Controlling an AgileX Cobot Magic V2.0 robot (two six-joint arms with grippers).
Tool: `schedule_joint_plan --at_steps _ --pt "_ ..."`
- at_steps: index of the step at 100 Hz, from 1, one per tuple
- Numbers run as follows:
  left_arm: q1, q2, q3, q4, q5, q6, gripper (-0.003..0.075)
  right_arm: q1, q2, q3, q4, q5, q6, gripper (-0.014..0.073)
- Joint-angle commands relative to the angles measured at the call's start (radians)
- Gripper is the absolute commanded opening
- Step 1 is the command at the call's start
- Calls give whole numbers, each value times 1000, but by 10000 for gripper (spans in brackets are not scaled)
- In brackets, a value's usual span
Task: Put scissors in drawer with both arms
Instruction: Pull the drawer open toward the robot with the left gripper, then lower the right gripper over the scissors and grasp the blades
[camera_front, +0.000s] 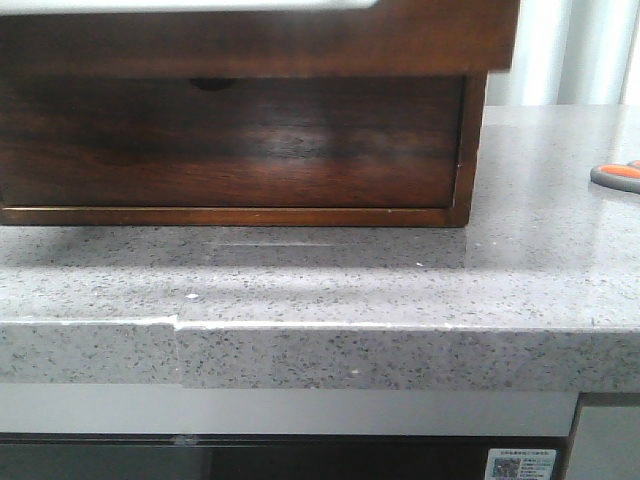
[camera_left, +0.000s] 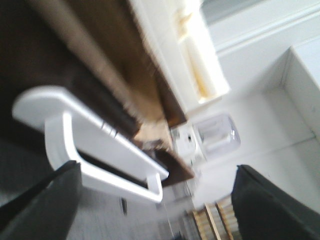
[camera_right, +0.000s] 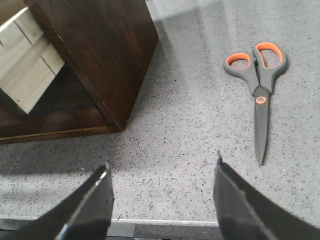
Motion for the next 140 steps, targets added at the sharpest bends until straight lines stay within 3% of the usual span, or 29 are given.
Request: schedule_joint_plan --at_steps 1,18,32,53,78,104,124,140 --pt "-7 -91 -31 48 -61 10 478 -7 19 -59 -9 -50 -1 390" --pt "-7 -267 -31 245 -126 10 279 -7 35 -131 -30 -39 -1 390" --pt "-7 -336 -31 443 -94 10 -20 -7 151 -222 -132 71 -1 390" --pt "-7 -342 -43 625 -4 12 -19 -7 418 -397 -267 253 -1 390" --pt "-7 -342 -80 739 75 12 -19 -7 720 -572 -338 341 -1 391" --pt "-7 -342 -102 726 82 12 -19 -73 966 -658 -350 313 3 391" --pt "-7 -342 -123 726 88 12 -19 -164 1048 -661 -338 270 3 391" --pt "-7 -342 -123 726 88 12 -19 -171 1090 -661 -317 208 3 391"
